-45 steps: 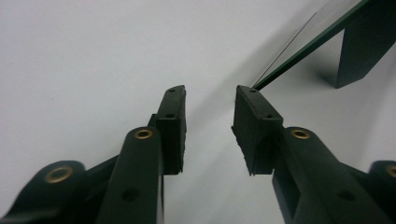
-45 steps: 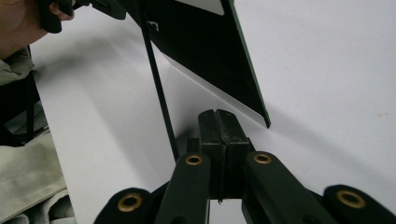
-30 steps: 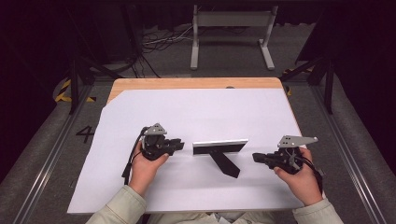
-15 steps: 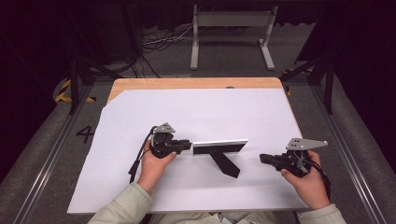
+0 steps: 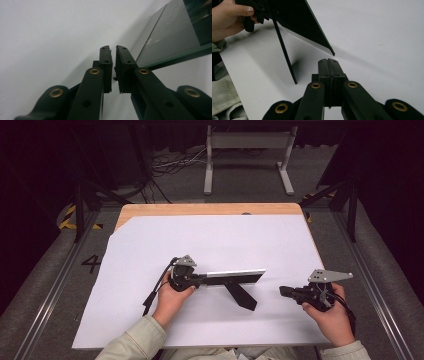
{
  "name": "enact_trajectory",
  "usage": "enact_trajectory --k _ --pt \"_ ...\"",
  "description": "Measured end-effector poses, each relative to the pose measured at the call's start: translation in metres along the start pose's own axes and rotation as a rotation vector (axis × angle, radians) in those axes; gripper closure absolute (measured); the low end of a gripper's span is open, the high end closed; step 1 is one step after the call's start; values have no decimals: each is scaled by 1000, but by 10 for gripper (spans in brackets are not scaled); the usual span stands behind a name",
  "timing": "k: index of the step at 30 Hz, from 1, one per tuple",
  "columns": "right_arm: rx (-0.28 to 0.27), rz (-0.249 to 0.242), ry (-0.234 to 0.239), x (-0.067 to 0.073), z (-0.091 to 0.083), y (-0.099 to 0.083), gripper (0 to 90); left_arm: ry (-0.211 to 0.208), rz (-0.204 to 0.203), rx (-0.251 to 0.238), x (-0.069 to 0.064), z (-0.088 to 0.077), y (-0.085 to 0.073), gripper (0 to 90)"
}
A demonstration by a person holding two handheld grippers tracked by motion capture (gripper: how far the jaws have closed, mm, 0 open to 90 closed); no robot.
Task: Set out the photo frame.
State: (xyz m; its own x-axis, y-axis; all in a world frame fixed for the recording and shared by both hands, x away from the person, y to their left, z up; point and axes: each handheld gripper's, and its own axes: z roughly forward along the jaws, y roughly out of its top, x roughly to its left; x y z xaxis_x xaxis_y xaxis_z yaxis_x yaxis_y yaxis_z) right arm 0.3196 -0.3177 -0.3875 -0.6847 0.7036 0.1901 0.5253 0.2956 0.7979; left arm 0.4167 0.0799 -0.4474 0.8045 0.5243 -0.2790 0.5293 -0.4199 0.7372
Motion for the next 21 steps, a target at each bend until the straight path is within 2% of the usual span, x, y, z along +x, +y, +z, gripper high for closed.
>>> enact_trajectory --k 5,8,11,21 --pt "-3 -4 6 0 0 1 900 -1 12 17 -1 -1 0 899" --pt "-4 -2 7 0 0 1 900 15 33 36 -4 -1 0 900" --pt "-10 -3 8 0 -1 1 900 14 37 44 -5 -2 -1 900" --pt "-10 -11 15 0 1 4 900 -14 78 77 -15 -2 -2 900"
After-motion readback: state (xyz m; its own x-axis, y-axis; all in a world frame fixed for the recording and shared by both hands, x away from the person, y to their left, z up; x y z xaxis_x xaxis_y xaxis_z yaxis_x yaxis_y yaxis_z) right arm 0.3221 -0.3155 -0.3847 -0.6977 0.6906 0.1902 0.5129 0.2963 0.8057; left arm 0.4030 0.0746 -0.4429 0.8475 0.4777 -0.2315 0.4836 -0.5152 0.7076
